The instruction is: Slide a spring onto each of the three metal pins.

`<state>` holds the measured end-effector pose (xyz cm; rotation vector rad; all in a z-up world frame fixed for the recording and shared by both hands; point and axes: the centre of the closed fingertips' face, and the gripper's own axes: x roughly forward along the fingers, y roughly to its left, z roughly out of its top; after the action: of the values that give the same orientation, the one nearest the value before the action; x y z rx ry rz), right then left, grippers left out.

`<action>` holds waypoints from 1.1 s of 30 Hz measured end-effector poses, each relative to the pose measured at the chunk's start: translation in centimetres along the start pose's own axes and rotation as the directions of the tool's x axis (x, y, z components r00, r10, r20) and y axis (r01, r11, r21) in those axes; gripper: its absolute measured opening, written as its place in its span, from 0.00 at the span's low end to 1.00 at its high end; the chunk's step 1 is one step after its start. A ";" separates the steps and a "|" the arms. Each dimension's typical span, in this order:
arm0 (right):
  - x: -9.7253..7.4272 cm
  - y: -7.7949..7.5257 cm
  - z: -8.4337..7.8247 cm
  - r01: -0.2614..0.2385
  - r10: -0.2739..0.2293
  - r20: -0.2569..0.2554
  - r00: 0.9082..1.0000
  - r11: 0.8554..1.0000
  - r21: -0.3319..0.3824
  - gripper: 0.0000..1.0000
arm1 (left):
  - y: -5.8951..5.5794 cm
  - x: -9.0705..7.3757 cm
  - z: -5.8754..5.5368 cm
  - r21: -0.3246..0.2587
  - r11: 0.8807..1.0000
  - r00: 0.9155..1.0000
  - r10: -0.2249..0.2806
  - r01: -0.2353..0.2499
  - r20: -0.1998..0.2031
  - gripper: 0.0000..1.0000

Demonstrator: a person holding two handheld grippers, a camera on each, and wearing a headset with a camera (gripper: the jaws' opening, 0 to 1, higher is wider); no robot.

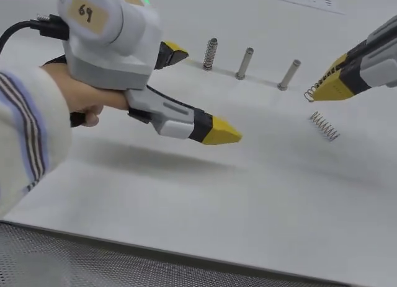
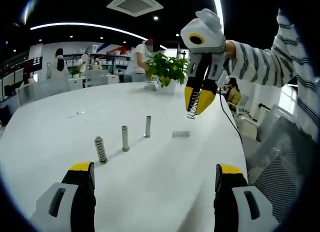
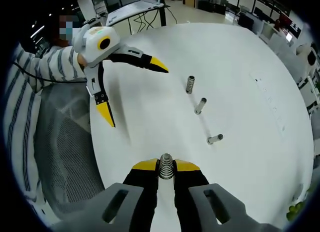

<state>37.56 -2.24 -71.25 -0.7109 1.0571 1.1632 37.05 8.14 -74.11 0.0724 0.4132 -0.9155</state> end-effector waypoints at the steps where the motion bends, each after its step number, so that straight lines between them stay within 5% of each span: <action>1: -0.1 -0.2 0.1 0.002 -0.002 -0.003 1.000 1.000 -0.005 0.08 | 0.1 -0.1 0.1 -0.009 1.000 1.000 0.002 -0.002 0.002 0.98; 13: 0.0 -2.6 2.7 0.025 -0.027 -0.023 0.999 0.998 -0.060 0.08 | 0.6 -0.3 -0.5 -0.015 1.000 1.000 0.016 -0.017 -0.020 0.98; 25: 2.1 -3.8 5.5 0.025 -0.029 -0.032 0.999 0.993 -0.112 0.08 | 0.6 -0.1 -1.4 0.006 1.000 0.999 0.016 -0.016 -0.046 0.98; 33: 3.2 -4.7 6.8 0.028 -0.035 -0.045 0.998 0.990 -0.141 0.08 | 0.2 -0.1 -0.9 0.037 0.999 1.000 0.005 -0.004 -0.028 0.98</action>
<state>44.17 3.64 -72.06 -0.8660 1.0067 1.2066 36.86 8.55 -74.88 0.1201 0.4217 -0.9182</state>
